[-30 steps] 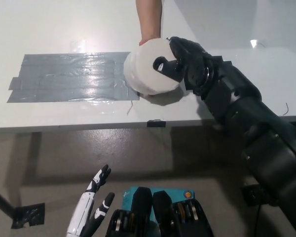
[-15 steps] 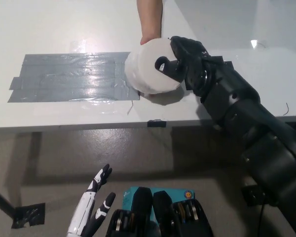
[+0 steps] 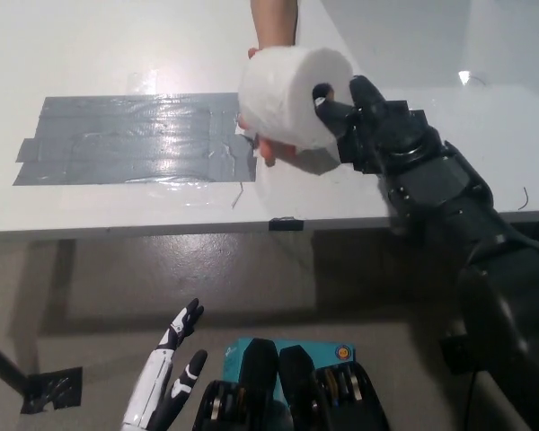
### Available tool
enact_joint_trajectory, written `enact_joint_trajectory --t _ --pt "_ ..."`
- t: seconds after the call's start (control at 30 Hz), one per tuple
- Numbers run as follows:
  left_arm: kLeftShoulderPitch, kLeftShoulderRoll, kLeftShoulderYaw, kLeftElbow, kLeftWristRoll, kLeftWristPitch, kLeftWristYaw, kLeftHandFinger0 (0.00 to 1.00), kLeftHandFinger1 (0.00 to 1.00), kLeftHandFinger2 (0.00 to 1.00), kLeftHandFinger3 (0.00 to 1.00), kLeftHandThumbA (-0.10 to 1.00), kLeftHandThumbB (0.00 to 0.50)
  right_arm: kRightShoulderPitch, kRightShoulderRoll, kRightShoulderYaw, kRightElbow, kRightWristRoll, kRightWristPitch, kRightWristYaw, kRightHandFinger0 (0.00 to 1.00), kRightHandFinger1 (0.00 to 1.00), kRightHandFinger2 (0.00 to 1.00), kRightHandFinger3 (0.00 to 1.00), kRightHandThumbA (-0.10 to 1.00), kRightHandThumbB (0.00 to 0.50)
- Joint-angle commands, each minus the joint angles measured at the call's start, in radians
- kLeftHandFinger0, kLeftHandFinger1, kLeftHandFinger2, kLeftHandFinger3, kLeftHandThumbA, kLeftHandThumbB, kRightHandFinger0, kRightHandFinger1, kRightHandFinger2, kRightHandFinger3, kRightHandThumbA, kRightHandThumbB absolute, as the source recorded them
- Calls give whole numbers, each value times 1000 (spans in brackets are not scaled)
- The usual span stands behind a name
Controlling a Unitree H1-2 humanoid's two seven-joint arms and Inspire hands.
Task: A person hands over a roll of toilet paper to the robot , and the robot inserts its right thumb into the hole in the centre to grab the roll, and then places it on the balck area on the desk.
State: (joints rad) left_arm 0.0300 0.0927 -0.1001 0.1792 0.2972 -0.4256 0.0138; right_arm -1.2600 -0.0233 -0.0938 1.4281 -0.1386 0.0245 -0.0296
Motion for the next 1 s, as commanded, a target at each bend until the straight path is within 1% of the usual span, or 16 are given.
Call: enact_joint_trajectory --t 0.0,0.17,0.33,0.43,0.5,0.57,0.6,0.63,0.67,0.7,0.77,0.83,0.87,0.9,0.93,0.97 --pt "-10 3 3 -9 12 -36 28 1000 1000 1000 1000 947 208 -76 -14 -236 -27 296 -14 76 0 528 983 923 -100 160" --pt "-6 4 1 -9 10 -33 24 1000 1000 1000 1000 948 218 -79 -37 -325 -31 327 5 96 0 558 1000 1000 -100 163" --pt "-9 4 1 -2 0 -38 21 1000 1000 1000 1000 940 219 -101 -67 -395 -45 357 46 113 0 599 1000 1000 -100 121" --pt "-13 6 5 -1 -3 -39 22 1000 1000 1000 1000 938 220 -122 -84 -391 -55 347 59 125 0 584 1000 1000 -100 133" --pt "-16 7 7 -4 6 -31 25 1000 1000 1000 1000 955 226 -137 -116 -359 -63 322 79 152 0 537 1000 1000 -100 135" --pt "-15 7 7 -4 1 -33 23 1000 1000 1000 1000 952 220 -142 -132 -325 -73 297 87 148 0 536 1000 1000 -100 132" --pt "-13 7 8 -2 -2 -36 24 1000 1000 1000 1000 951 218 -146 -146 -298 -81 273 109 133 0 482 1000 1000 -100 129" --pt "-11 7 9 -2 -3 -36 25 1000 1000 1000 1000 950 218 -145 -155 -278 -86 264 112 136 0 469 1000 1000 -100 97" --pt "-10 7 10 -2 -3 -36 26 1000 1000 1000 1000 950 218 -141 -162 -261 -89 258 108 145 0 469 1000 910 -100 100" --pt "-9 8 11 1 1 -40 29 1000 1000 1000 1000 949 203 -135 -177 -228 -92 240 100 155 0 457 1000 1000 -100 86" --pt "-7 10 12 3 -2 -44 29 1000 1000 1000 1000 940 198 -130 -199 -172 -95 204 101 151 0 427 910 1000 -100 105" --pt "-6 10 16 1 -3 -38 29 1000 1000 1000 1000 944 214 -125 -225 -126 -102 195 103 183 0 360 830 1000 -100 81" --pt "-7 10 17 -1 -5 -34 28 1000 1000 1000 1000 948 220 -125 -235 -108 -102 186 102 193 0 354 804 1000 -100 87" --pt "-10 11 19 -7 -7 -22 25 1000 1000 1000 1000 949 222 -126 -253 -70 -100 161 95 204 0 384 839 1000 -100 114" --pt "-11 12 20 -6 -10 -22 23 1000 1000 1000 1000 948 222 -124 -264 -30 -104 133 89 198 136 466 895 873 -100 134" --pt "-14 13 21 -3 -11 -24 23 1000 1000 1000 1000 946 221 -122 -272 -3 -109 118 91 194 298 555 964 661 -100 133"
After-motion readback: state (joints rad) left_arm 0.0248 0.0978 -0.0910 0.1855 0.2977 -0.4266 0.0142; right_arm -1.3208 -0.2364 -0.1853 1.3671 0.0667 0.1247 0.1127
